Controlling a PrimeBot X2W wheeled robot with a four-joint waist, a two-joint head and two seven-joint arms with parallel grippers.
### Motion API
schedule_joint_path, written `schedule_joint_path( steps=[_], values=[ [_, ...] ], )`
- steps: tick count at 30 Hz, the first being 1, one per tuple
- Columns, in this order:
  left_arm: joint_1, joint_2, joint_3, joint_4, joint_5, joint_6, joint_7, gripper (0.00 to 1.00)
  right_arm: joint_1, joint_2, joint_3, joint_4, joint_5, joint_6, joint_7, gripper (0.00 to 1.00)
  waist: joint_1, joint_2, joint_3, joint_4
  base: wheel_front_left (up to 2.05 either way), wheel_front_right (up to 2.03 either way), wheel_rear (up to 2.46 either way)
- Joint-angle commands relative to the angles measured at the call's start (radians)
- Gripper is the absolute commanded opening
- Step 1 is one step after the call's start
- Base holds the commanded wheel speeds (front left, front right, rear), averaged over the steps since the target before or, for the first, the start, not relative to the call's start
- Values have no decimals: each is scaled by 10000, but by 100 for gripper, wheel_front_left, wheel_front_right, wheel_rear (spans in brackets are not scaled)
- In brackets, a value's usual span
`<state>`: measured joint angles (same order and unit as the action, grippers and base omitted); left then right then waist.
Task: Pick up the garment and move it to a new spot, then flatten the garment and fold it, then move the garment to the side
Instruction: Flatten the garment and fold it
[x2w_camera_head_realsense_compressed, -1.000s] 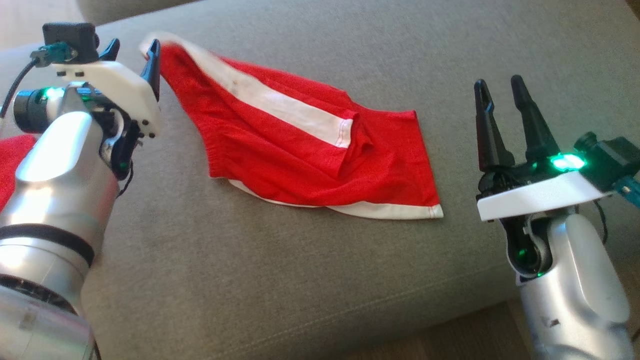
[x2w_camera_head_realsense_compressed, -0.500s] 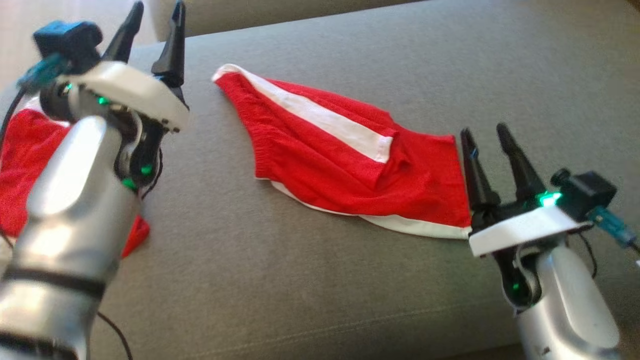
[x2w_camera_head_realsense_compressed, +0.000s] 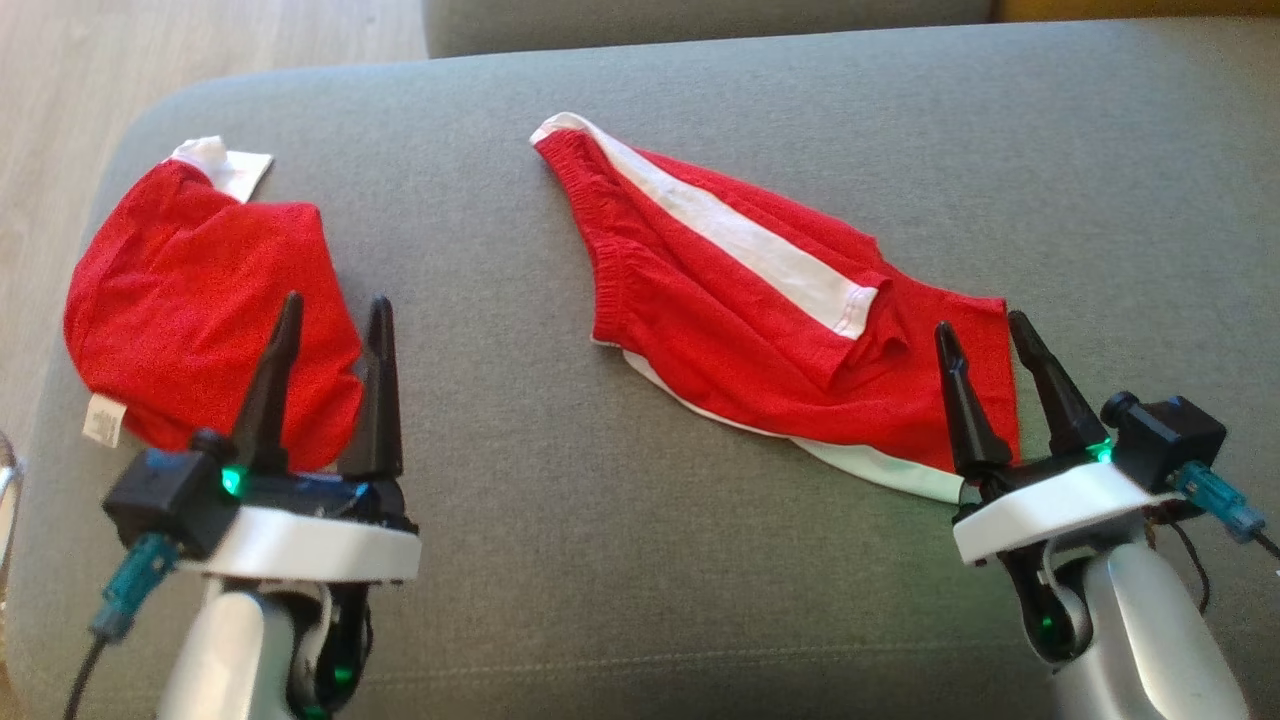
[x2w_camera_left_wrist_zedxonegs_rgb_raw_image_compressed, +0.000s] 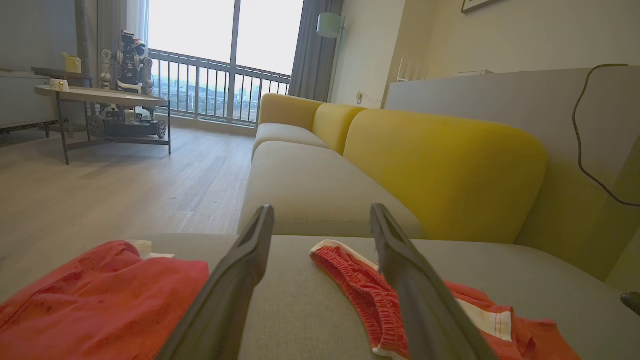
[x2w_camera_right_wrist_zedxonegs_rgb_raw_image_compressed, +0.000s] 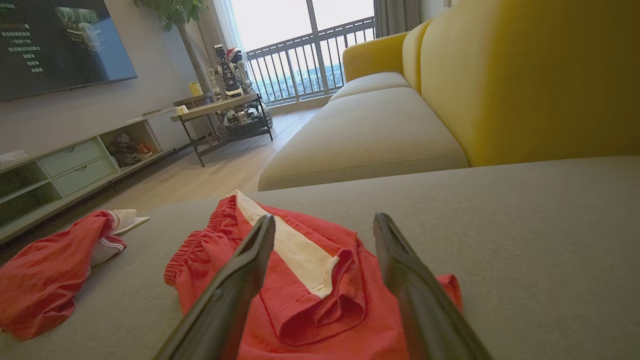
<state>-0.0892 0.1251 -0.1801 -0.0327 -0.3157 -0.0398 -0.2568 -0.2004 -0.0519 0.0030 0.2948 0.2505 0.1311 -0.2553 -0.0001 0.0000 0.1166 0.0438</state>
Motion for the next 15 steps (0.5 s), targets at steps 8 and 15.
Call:
schedule_joint_path(
  steps=[8,15],
  values=[
    [-193,-577,796,-241,677,-591,-48,100,-987,16,-35,352,-74,-4,120,100,1,0,617,531,0,0,0],
    [-391,-732,553,91,693,-792,-49,100,-2101,16,-72,1798,505,-4,525,100,1,0,1129,1093,0,0,0]
  ],
)
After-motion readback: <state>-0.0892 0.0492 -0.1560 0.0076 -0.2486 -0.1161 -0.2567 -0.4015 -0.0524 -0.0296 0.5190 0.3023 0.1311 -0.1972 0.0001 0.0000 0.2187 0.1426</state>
